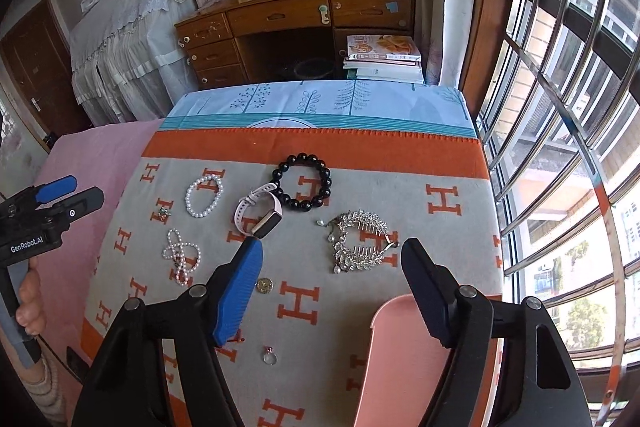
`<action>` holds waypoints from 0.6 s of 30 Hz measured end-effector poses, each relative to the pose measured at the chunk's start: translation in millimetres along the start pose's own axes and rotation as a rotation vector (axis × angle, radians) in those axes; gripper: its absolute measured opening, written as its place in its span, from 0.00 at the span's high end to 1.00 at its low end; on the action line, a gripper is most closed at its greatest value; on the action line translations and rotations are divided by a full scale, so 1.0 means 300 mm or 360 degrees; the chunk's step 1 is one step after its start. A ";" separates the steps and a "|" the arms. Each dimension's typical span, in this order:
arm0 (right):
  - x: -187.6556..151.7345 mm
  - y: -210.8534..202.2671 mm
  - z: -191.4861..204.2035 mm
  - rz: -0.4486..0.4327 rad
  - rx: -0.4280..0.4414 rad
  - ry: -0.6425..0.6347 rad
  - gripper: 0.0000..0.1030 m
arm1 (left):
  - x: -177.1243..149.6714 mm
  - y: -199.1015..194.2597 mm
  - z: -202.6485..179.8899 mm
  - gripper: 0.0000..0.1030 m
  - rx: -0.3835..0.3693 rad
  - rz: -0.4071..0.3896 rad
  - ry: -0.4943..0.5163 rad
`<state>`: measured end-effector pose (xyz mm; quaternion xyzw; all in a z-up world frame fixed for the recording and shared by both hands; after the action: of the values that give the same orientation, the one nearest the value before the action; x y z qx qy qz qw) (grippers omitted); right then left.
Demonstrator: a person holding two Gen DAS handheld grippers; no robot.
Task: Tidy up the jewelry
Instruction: 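Grasp the white smartwatch with the left gripper while the right gripper grasps the silver leaf hair comb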
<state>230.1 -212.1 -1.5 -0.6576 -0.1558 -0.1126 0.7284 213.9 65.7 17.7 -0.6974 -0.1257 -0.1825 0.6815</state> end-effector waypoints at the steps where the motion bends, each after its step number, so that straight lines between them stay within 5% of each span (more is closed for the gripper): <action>1: 0.023 0.024 -0.006 0.0023 0.0001 0.0002 0.29 | 0.011 0.027 -0.006 0.15 0.0011 0.0011 0.0013; 13: 0.083 0.366 -0.142 0.0324 -0.0086 0.0160 0.29 | 0.101 0.463 -0.212 0.17 0.0020 0.0223 0.0268; 15: 0.079 0.400 -0.167 0.0362 -0.0089 0.0175 0.29 | 0.110 0.527 -0.250 0.31 -0.0001 0.0265 0.0290; 18: 0.070 0.438 -0.192 0.0408 -0.0031 0.0223 0.29 | 0.116 0.616 -0.297 0.37 -0.0010 0.0331 0.0325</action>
<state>302.5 -254.0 -119.9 -0.6696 -0.0182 -0.0659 0.7396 316.1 -33.1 -134.2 -0.6866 0.0179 -0.1812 0.7038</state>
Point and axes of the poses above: each gripper's, at about its wrist camera, not at the fingertips, and y roughly the way its jaws point, z to its left, x to its top, the point moved 7 cm from there along y, roughly the way its jaws point, and after that the axes turned 9 degrees about z, right-handed, at the moved point
